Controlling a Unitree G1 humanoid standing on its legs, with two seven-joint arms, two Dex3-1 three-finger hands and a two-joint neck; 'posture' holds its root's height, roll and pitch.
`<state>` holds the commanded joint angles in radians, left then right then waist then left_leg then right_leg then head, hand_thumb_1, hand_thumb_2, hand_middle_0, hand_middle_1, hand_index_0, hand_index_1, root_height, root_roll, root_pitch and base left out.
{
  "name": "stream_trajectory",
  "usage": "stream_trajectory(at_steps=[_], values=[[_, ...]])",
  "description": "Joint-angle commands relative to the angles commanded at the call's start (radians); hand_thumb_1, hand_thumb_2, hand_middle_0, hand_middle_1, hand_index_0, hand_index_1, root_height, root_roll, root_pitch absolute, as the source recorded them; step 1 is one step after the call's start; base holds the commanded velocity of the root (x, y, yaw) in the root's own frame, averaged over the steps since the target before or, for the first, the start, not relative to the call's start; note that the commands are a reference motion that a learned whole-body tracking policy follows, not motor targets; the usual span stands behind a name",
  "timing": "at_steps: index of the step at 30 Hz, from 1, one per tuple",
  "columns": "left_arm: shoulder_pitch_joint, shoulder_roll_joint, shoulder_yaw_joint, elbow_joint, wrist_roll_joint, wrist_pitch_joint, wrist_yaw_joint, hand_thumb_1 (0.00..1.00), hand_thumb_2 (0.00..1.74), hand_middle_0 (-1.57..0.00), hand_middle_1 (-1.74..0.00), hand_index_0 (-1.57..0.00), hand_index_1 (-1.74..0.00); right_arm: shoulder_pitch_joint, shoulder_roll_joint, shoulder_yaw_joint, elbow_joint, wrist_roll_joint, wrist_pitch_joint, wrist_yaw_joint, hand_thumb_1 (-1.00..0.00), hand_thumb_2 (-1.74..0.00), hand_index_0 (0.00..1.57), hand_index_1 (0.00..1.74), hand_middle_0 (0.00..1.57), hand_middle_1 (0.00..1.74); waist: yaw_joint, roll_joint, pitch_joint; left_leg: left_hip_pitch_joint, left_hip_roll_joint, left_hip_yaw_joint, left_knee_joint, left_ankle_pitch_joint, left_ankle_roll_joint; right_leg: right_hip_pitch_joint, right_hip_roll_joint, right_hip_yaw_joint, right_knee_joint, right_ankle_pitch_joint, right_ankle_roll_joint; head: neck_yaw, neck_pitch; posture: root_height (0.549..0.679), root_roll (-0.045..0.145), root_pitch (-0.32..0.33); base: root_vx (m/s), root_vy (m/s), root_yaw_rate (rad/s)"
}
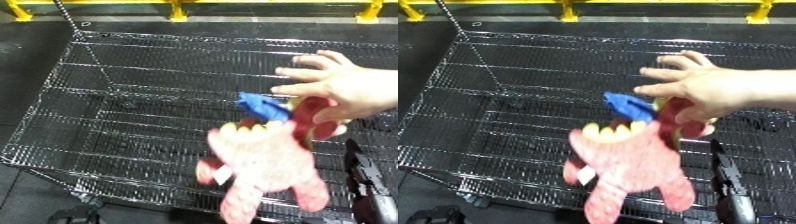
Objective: Pick up the object and place it into the box
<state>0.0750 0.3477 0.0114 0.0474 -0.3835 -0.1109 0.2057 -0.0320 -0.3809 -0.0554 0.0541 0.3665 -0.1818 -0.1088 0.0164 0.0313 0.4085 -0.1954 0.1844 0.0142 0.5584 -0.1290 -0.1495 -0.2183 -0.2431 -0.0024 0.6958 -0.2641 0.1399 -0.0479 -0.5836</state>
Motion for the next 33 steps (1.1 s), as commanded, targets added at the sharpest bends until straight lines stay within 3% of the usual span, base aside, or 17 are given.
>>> stream_trajectory(at_steps=[19,27,33], values=[[0.007,0.0,-0.015,0.005,-0.001,0.0,-0.01,1.0,1.74,-1.57,-1.74,-1.57,-1.74,-0.021,-0.036,0.044,0.018,-0.068,0.017,0.014,0.0,0.0,0.0,0.0,0.0,0.0,0.012,-0.001,0.004,-0.002,-0.001,-0.006,0.004,-0.002,0.0019,-0.004,-0.0009,-0.001,0.005,0.0,0.0009,0.027,-0.046,0.638,0.056,-0.174,0.011,0.0,0.005],[-0.013,0.02,-0.042,0.022,0.003,-0.01,-0.021,1.0,1.74,-1.57,-1.74,-1.57,-1.74,-0.145,-0.172,0.157,0.038,-0.275,0.045,0.04,0.0,0.0,0.0,0.0,0.0,0.0,0.032,-0.002,-0.001,-0.006,-0.003,-0.012,0.007,0.0,0.0009,-0.002,-0.0035,-0.004,0.004,0.002,0.0014,0.061,-0.136,0.638,0.055,-0.177,0.01,-0.001,0.022],[-0.019,0.041,-0.077,0.026,-0.017,-0.022,-0.032,1.0,1.74,-1.57,-1.74,-1.57,-1.74,-0.29,-0.272,0.269,0.061,-0.327,0.053,0.061,0.0,0.0,0.0,0.0,0.0,0.0,0.05,-0.003,-0.003,-0.01,-0.003,-0.017,0.009,0.003,-0.0005,-0.004,-0.0037,-0.006,0.005,0.005,0.0017,0.067,-0.203,0.638,0.054,-0.176,0.005,0.006,0.021]])
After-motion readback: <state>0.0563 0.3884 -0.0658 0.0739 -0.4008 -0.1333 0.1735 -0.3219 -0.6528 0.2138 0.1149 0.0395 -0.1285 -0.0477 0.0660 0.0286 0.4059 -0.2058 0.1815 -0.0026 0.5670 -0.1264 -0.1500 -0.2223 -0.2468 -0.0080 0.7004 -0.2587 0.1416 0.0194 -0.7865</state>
